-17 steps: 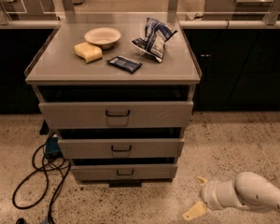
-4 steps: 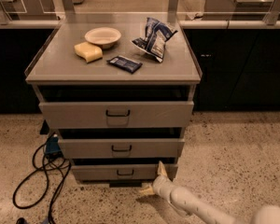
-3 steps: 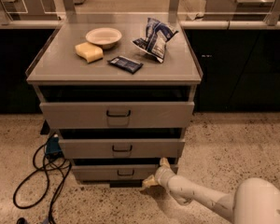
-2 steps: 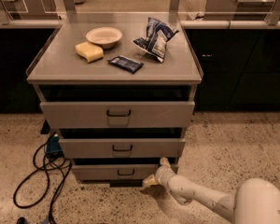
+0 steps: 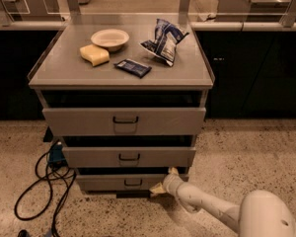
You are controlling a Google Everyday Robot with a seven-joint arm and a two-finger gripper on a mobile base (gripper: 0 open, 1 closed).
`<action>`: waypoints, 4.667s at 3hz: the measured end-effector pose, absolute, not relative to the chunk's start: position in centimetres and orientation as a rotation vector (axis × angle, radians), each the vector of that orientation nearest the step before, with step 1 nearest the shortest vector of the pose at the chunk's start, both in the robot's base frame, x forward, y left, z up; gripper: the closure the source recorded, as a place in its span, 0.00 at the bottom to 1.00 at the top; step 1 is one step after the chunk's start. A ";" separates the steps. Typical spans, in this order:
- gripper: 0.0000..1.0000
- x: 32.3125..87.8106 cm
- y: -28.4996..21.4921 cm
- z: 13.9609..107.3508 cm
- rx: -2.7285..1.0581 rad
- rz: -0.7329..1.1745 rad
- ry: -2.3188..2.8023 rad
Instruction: Open bottom drawer
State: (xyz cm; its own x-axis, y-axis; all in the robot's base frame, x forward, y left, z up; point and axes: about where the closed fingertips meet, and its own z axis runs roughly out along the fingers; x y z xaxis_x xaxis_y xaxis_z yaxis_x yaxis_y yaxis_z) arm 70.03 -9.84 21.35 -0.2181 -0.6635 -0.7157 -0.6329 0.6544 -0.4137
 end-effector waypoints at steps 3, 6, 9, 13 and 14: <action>0.00 72.0 -6.3 15.8 -1.047 0.060 1.970; 0.19 71.6 -7.3 16.0 -1.029 0.035 2.001; 0.88 71.6 -7.3 16.0 -1.029 0.035 2.001; 1.00 69.2 -8.4 17.1 -1.020 0.032 1.982; 1.00 68.7 -8.5 17.5 -1.019 0.031 1.980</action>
Offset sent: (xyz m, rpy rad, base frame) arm 0.0110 0.0332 -0.0427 0.0587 0.0631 0.0404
